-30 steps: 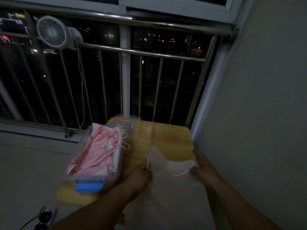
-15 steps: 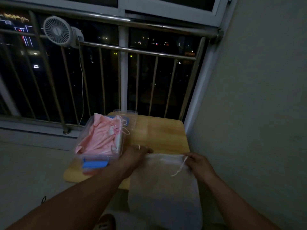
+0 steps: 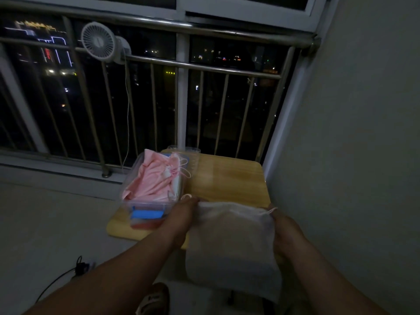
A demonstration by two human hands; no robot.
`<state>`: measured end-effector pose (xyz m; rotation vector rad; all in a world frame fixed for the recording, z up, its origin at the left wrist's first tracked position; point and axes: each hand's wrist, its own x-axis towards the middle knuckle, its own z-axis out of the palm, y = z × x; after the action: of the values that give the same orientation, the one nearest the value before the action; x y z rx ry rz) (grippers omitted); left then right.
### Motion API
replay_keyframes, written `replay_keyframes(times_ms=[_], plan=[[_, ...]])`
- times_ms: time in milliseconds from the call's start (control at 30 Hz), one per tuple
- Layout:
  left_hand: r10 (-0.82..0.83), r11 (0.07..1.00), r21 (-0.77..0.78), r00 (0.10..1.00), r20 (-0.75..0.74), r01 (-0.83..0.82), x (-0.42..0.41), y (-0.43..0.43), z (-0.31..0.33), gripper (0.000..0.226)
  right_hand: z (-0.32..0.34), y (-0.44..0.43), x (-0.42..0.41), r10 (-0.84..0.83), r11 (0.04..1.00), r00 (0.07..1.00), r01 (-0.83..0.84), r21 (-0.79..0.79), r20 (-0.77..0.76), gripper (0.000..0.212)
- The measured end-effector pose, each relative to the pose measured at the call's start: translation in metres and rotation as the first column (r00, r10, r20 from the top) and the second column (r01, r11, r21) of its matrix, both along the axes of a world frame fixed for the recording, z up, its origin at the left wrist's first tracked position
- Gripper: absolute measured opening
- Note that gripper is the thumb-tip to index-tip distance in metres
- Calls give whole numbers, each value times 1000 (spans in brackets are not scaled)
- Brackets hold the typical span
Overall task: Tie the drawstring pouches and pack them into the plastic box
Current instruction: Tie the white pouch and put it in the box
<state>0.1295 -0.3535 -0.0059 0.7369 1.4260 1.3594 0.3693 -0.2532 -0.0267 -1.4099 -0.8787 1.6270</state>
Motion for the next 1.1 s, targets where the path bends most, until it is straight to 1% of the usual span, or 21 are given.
replay_keyframes(times_ms=[33, 67, 100, 133, 200, 267, 433, 567, 633, 667, 700, 733, 767, 800, 833, 867, 900, 933, 967, 1033, 1100], plan=[[39, 999, -9, 993, 109, -38, -6, 0, 1, 34, 6, 1, -3, 57, 998, 997, -59, -32, -57, 40], [72, 997, -25, 972, 222, -68, -10, 1, 1, 34, 11, 1, -3, 62, 996, 986, -70, -51, -154, 41], [91, 996, -35, 941, 327, -84, -13, 0, 3, 35, 15, 0, -2, 42, 996, 965, -60, -64, -258, 41], [92, 996, -44, 906, 413, -81, -15, -1, 3, 37, 17, -3, 1, -3, 996, 947, -28, -90, -323, 42], [76, 997, -45, 853, 517, -61, -18, -2, 0, 47, 17, -5, 11, -116, 986, 923, 62, -154, -368, 41], [70, 997, -59, 826, 560, -44, -18, -4, -4, 54, 11, -5, 17, -133, 981, 908, 63, -183, -398, 39], [129, 991, -68, 740, 660, -111, -20, -6, -16, 45, 1, -12, 25, -247, 963, 822, 147, -228, -513, 50], [125, 988, -22, 722, 681, -150, -21, -1, -18, 40, 3, -13, 28, -322, 946, 761, 229, -231, -564, 46], [122, 988, -14, 728, 674, -153, -19, 3, -16, 39, 4, -12, 29, -374, 927, 703, 277, -251, -605, 47], [109, 991, -11, 771, 627, -131, -19, 3, -13, 37, 3, -11, 30, -371, 928, 706, 280, -244, -603, 50], [89, 995, -16, 841, 533, -96, -18, 3, -11, 35, 2, -11, 29, -352, 936, 743, 266, -231, -569, 54], [59, 998, -26, 919, 390, -53, -17, 2, -7, 35, 1, -11, 28, -315, 949, 805, 250, -194, -503, 56], [17, 999, -41, 978, 209, -9, -17, -1, -4, 36, 2, -12, 27, -282, 959, 863, 239, -154, -418, 52], [-40, 998, -55, 999, 13, 41, -15, -5, 0, 38, 3, -13, 25, -255, 967, 921, 235, -102, -295, 45], [-100, 994, -71, 977, -190, 88, -14, -10, 4, 41, 5, -16, 22, -245, 969, 956, 240, -54, -159, 40], [-159, 987, -83, 910, -382, 138, -13, -13, 7, 44, 6, -17, 22, -236, 972, 972, 236, 19, -11, 37], [-214, 977, -102, 815, -539, 189, -11, -17, 8, 44, 8, -20, 22, -223, 973, 968, 213, 91, 114, 37], [-256, 965, -123, 721, -644, 233, -10, -20, 9, 45, 6, -22, 23, -212, 972, 953, 184, 144, 216, 36], [-278, 957, -141, 657, -700, 255, -10, -23, 8, 44, 7, -25, 25, -193, 973, 939, 145, 180, 284, 34], [-289, 952, -161, 591, -753, 259, -14, -28, 2, 43, 7, -30, 29, -145, 968, 900, 43, 248, 410, 28], [-287, 950, -166, 532, -796, 265, -20, -32, -5, 44, 1, -31, 32, -146, 961, 814, -19, 278, 562, 15]])
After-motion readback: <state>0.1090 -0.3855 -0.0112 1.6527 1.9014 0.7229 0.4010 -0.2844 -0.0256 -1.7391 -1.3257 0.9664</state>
